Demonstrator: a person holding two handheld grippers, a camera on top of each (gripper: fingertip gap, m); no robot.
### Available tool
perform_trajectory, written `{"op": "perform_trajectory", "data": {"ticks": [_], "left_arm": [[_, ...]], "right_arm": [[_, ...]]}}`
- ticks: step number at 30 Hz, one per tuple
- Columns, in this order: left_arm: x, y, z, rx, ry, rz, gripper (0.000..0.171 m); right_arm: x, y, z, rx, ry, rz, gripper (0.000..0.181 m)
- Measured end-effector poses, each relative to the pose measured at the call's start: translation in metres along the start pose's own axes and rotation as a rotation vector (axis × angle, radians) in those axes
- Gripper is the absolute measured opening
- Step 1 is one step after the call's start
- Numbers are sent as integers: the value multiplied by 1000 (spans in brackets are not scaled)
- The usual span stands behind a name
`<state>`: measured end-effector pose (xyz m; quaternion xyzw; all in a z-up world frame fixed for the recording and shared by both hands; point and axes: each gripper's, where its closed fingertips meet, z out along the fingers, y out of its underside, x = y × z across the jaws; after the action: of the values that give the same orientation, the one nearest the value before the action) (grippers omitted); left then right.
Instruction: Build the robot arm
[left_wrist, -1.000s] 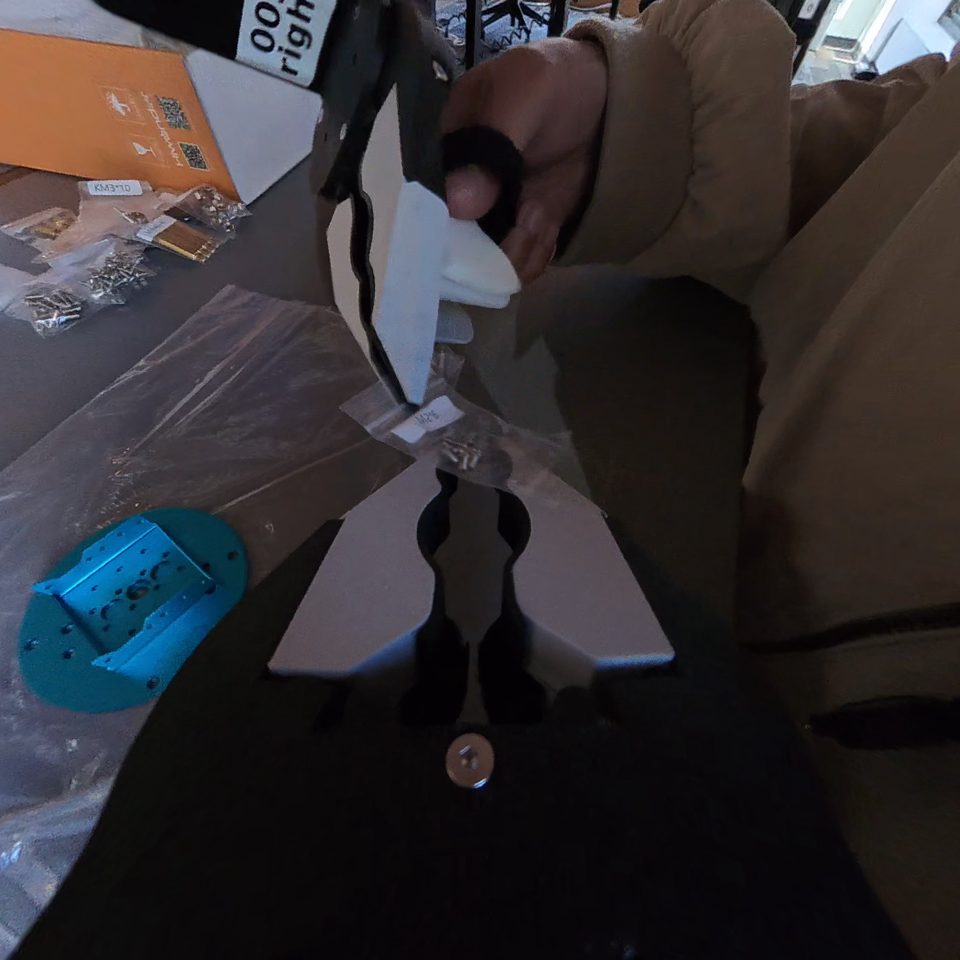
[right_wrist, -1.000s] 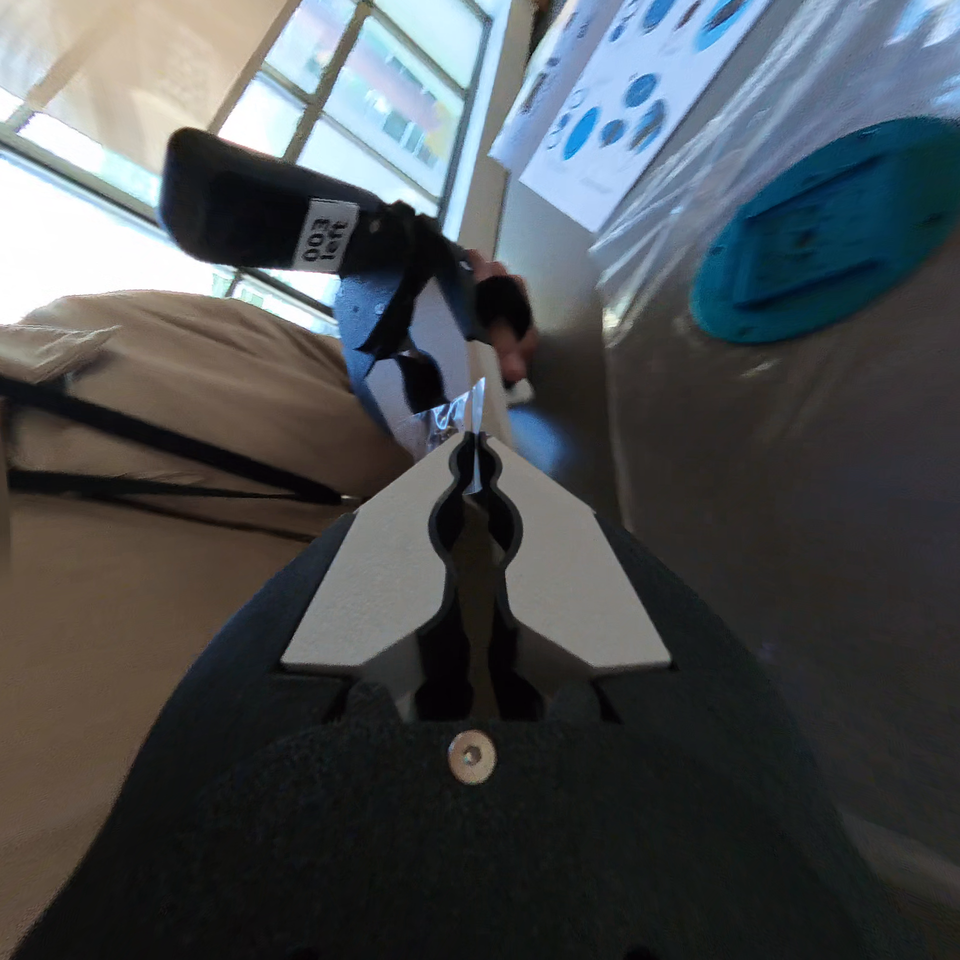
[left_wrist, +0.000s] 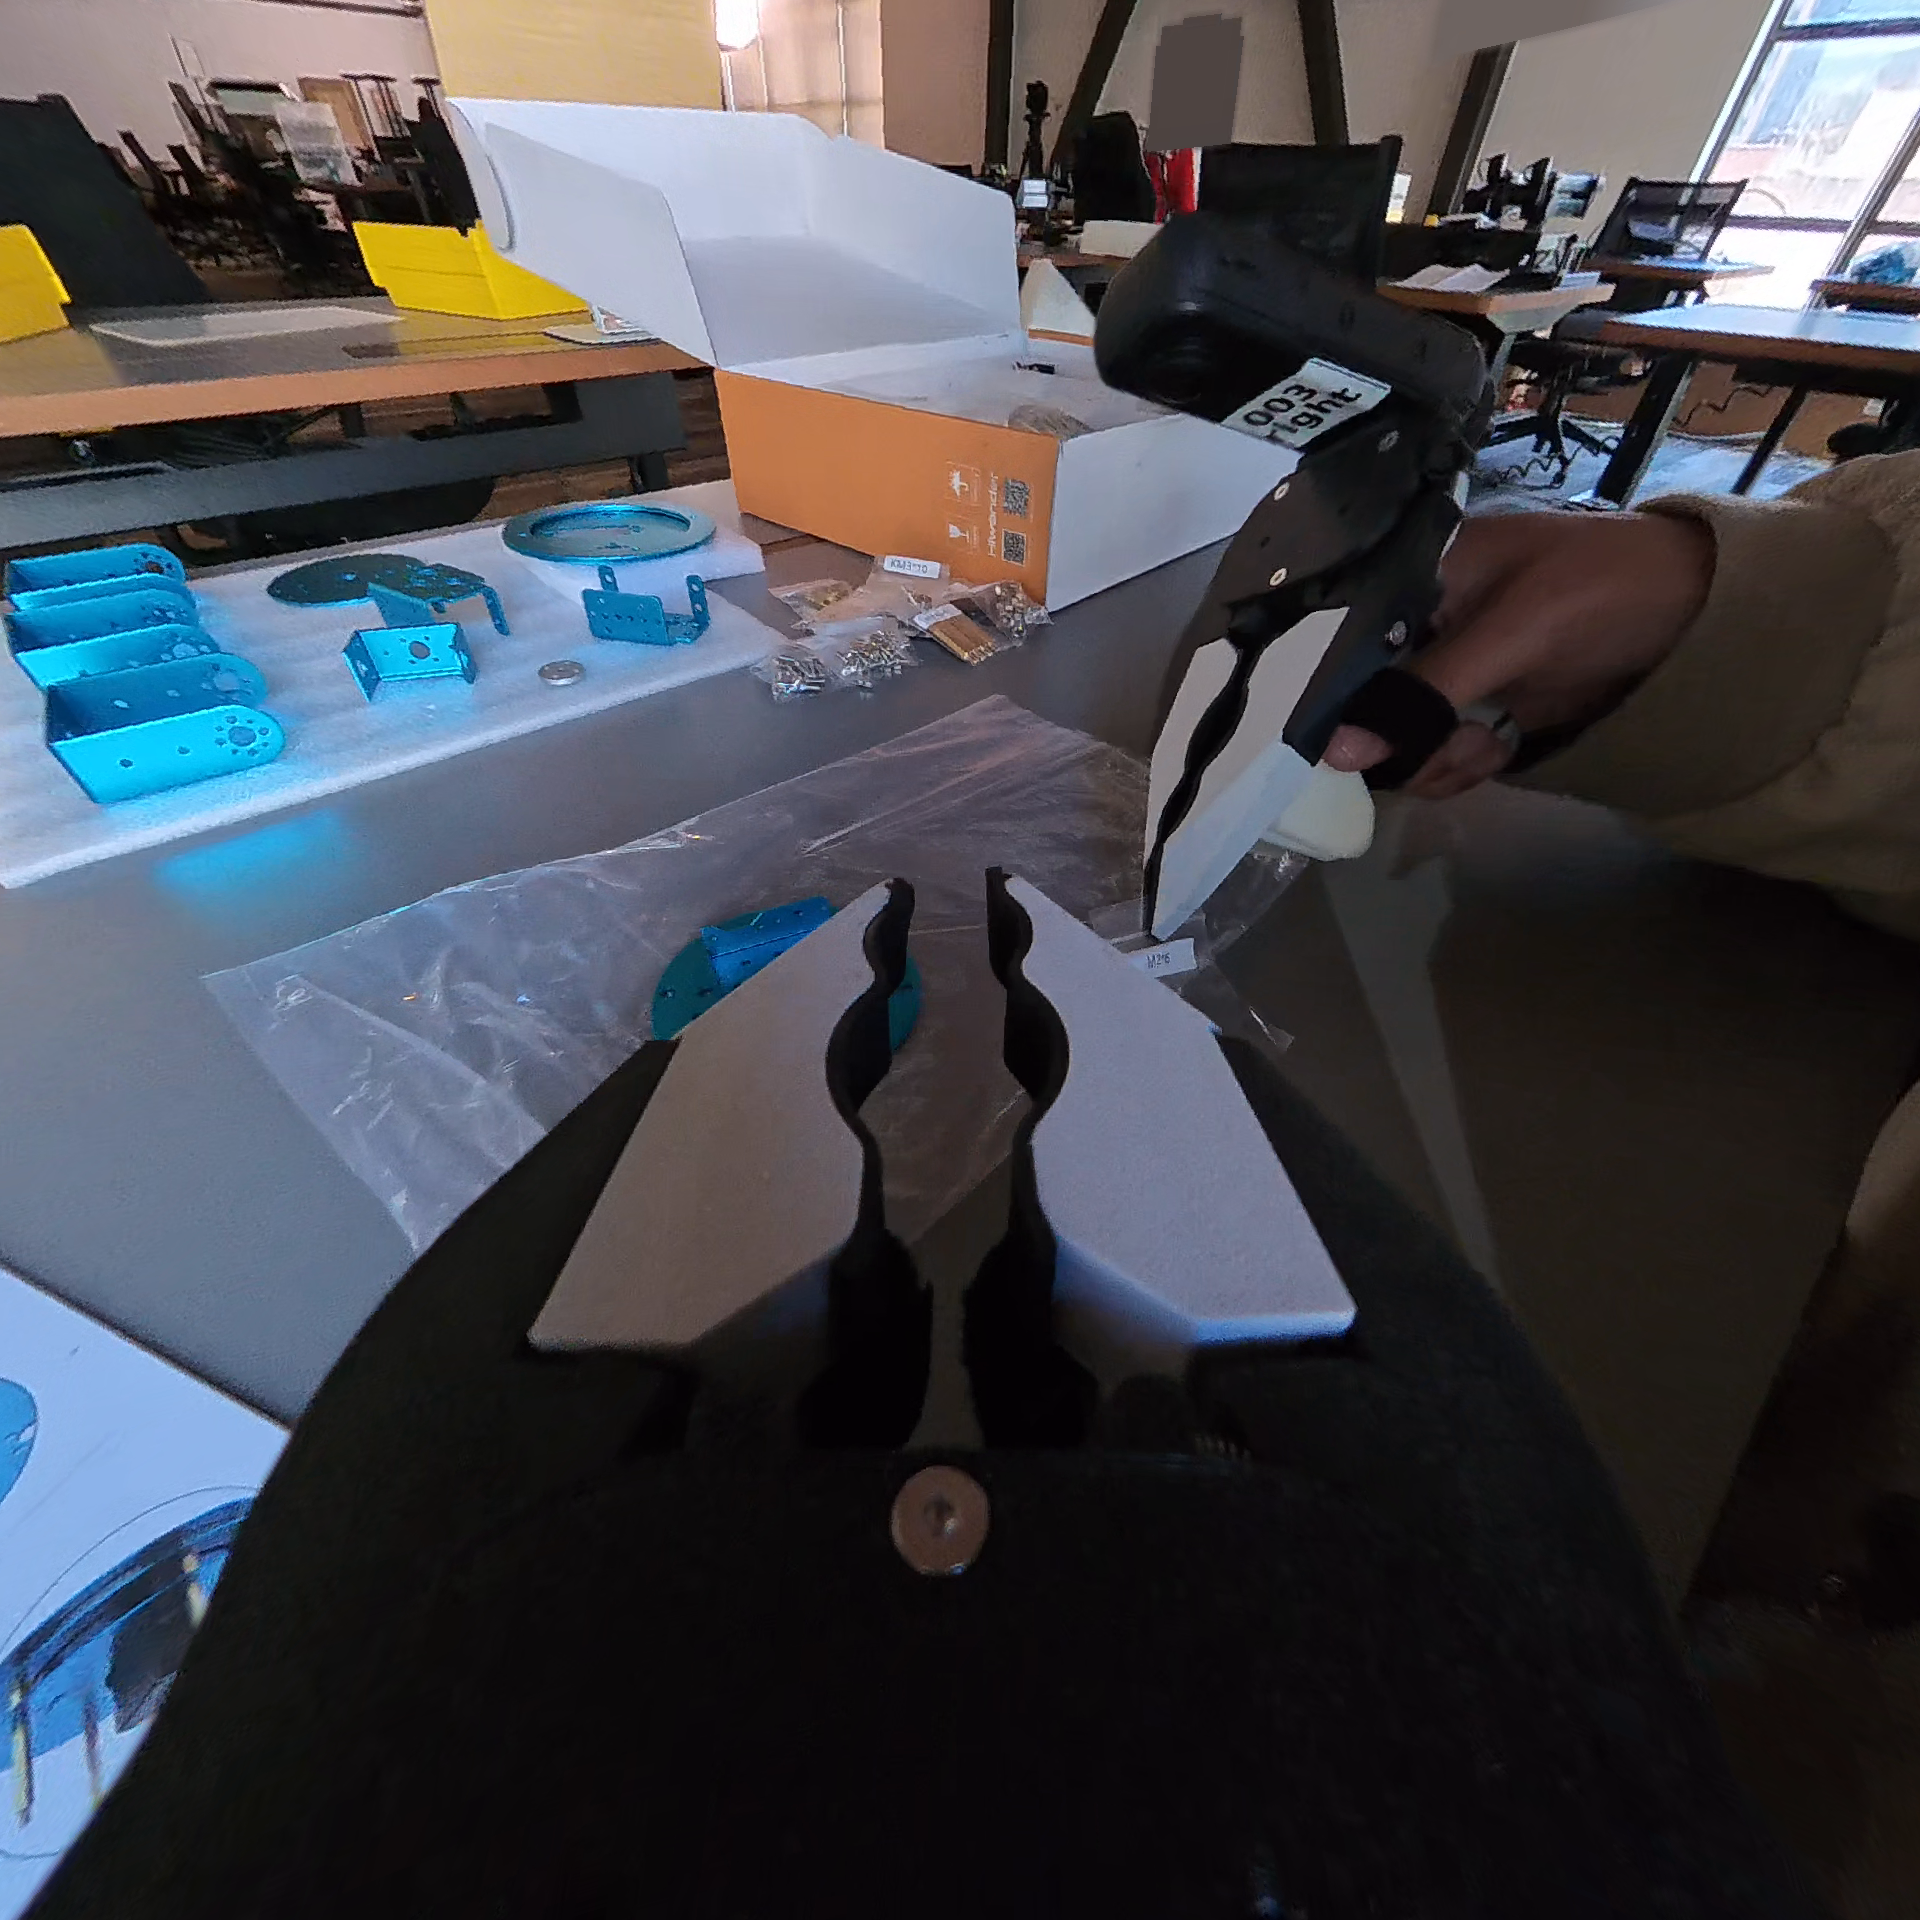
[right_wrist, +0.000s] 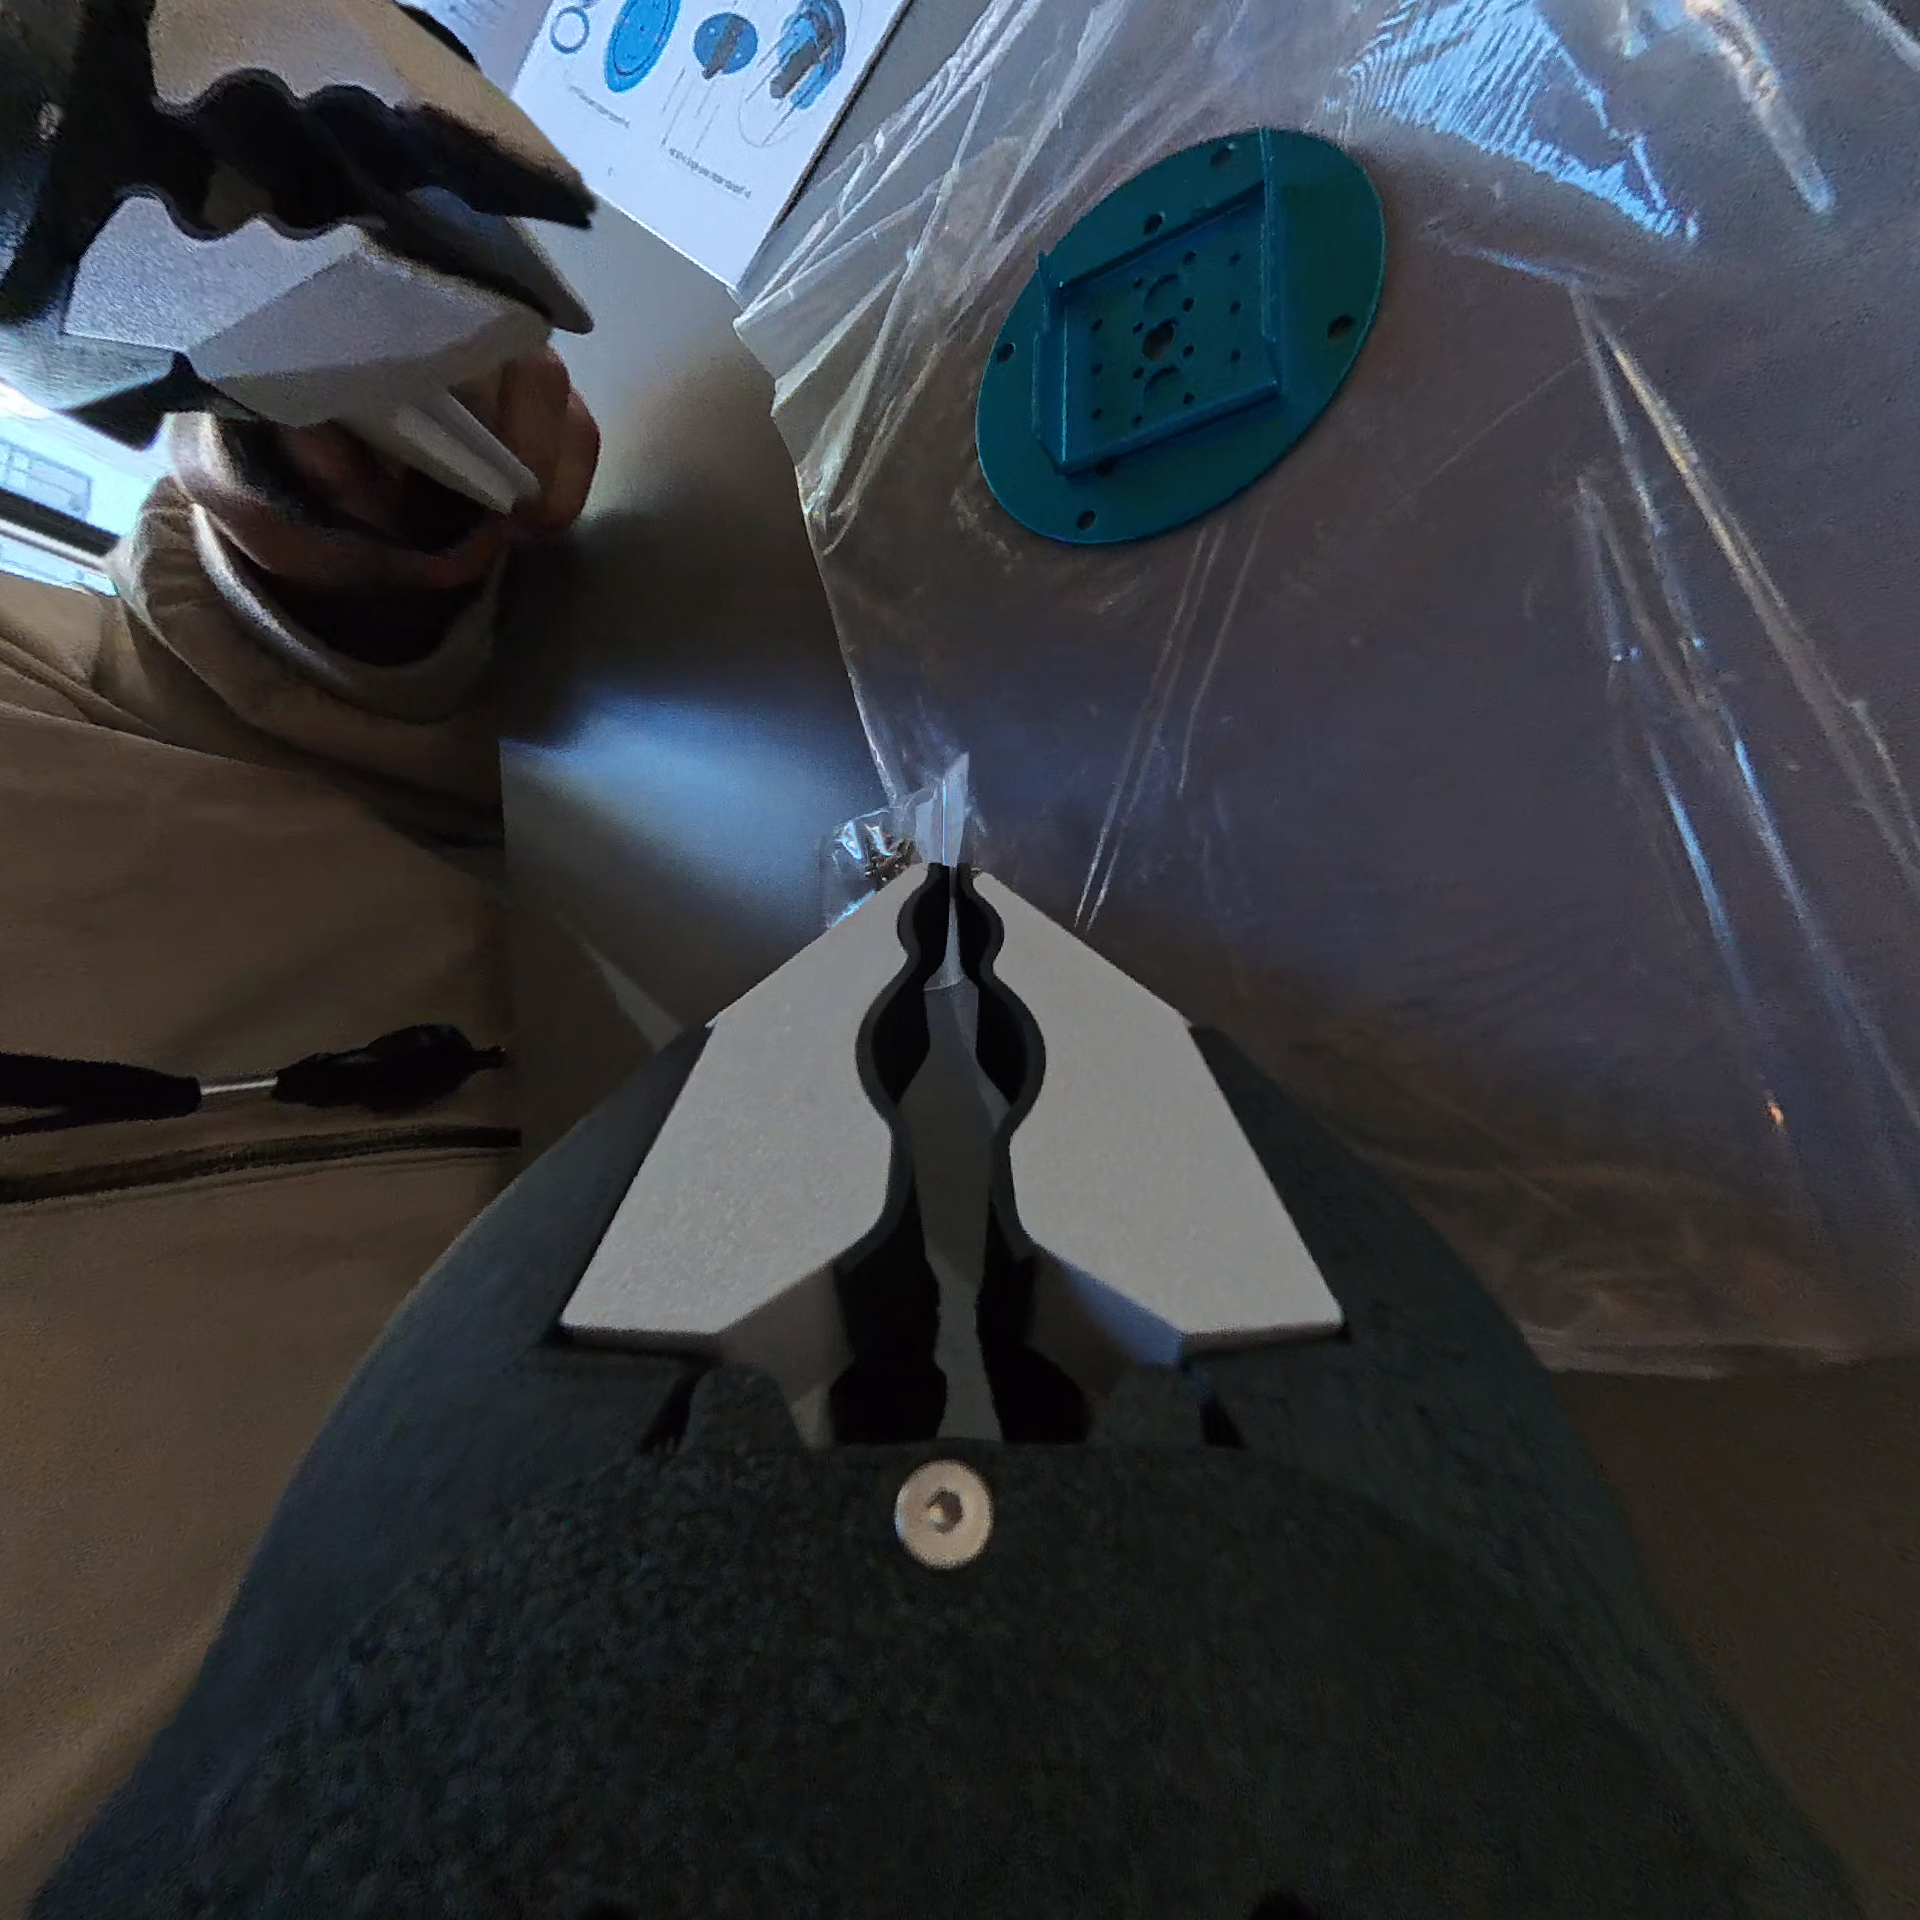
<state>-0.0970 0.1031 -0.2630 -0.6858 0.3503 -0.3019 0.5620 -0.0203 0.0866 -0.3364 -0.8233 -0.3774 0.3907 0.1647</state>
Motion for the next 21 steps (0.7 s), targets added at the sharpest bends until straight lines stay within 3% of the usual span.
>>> {"op": "perform_trajectory", "data": {"ticks": [7,21], "left_arm": [[6,2,10,-37,7,22,13],[12,2,22,-29,11,13,13]], "right_arm": [[14,7,-7,-47,139,-32,0],[16,11,-4,-67,158,-32,0]]}}
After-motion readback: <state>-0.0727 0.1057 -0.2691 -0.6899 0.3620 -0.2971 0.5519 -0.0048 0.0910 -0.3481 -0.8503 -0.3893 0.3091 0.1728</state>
